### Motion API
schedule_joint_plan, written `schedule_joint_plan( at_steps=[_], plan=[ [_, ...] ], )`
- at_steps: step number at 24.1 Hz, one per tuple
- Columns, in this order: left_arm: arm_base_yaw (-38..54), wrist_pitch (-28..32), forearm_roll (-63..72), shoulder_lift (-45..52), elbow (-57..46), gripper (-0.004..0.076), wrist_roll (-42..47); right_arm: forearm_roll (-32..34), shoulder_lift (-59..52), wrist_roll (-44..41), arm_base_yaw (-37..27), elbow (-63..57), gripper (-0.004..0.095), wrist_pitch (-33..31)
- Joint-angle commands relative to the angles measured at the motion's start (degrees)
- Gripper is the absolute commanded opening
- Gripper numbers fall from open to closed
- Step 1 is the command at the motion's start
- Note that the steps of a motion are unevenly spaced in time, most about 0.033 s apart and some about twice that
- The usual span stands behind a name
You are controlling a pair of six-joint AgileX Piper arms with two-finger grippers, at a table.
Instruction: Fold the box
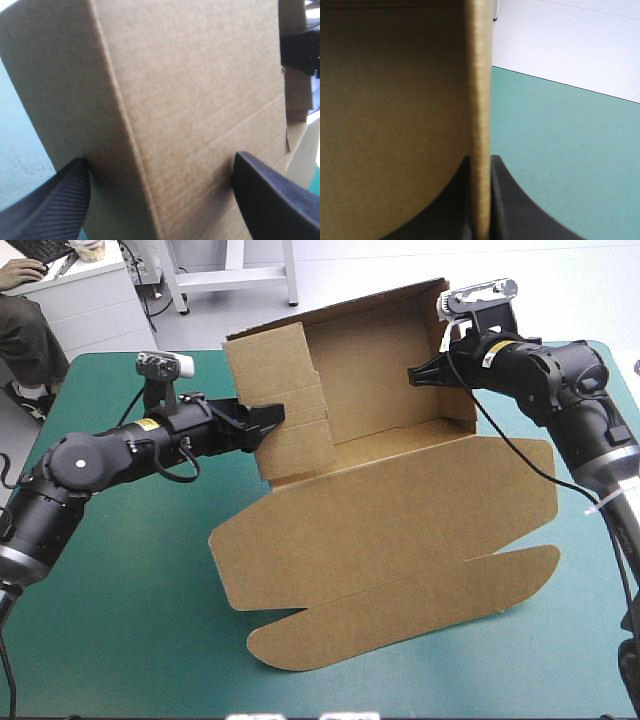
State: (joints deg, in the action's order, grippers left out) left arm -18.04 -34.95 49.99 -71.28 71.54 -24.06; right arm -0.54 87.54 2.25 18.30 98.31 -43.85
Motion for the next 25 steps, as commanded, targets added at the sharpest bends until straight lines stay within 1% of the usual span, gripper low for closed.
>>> schedule_joint_plan(
  at_steps=[1,2,3,5,9,10,11,12,17,20,23,25],
  plan=[
    [-5.0,2.8,-17.7,-2.6,6.2,0.0508,17.0,-0.9,-1.6,-2.3,0.3,1.8,0.0003,5.5],
    [-7.4,2.9,-25.2,-4.6,8.0,0.0487,23.1,-1.1,-1.5,-2.6,0.3,1.8,0.0003,5.5],
    [-8.7,2.9,-29.3,-5.7,8.9,0.0483,26.3,-1.0,-1.5,-2.7,0.3,1.8,0.0003,5.6],
    [-12.7,3.2,-44.3,-8.6,11.5,0.0482,37.9,-1.0,-1.5,-3.3,0.3,1.8,0.0003,5.7],
    [-15.5,4.6,-56.9,-9.7,12.1,0.0475,52.7,-1.0,-1.5,-5.4,0.3,1.8,0.0002,5.2],
    [-15.8,5.3,-59.7,-9.7,12.1,0.0442,56.6,-1.0,-1.5,-5.8,0.3,1.8,0.0002,4.7],
    [-15.9,6.0,-60.0,-9.7,12.1,0.0405,58.2,-1.0,-1.5,-5.8,0.3,1.8,0.0002,4.2],
    [-15.9,6.2,-60.0,-9.7,12.1,0.0344,58.9,-1.0,-1.5,-5.8,0.3,1.8,0.0001,3.6],
    [-15.9,6.0,-59.0,-10.6,12.1,0.0108,59.2,-1.5,-1.5,-5.9,0.3,1.8,0.0000,1.5],
    [-15.9,5.3,-57.8,-11.4,12.1,-0.0006,58.6,-1.7,-1.5,-5.9,0.3,1.8,0.0000,0.0],
    [-15.9,5.1,-57.1,-12.1,12.1,-0.0007,57.4,-1.6,-1.4,-5.9,0.3,1.8,0.0000,-2.5],
    [-15.9,3.6,-57.4,-12.9,12.1,-0.0007,56.0,-1.2,-0.2,-5.8,0.3,1.8,-0.0001,-5.3]
  ],
)
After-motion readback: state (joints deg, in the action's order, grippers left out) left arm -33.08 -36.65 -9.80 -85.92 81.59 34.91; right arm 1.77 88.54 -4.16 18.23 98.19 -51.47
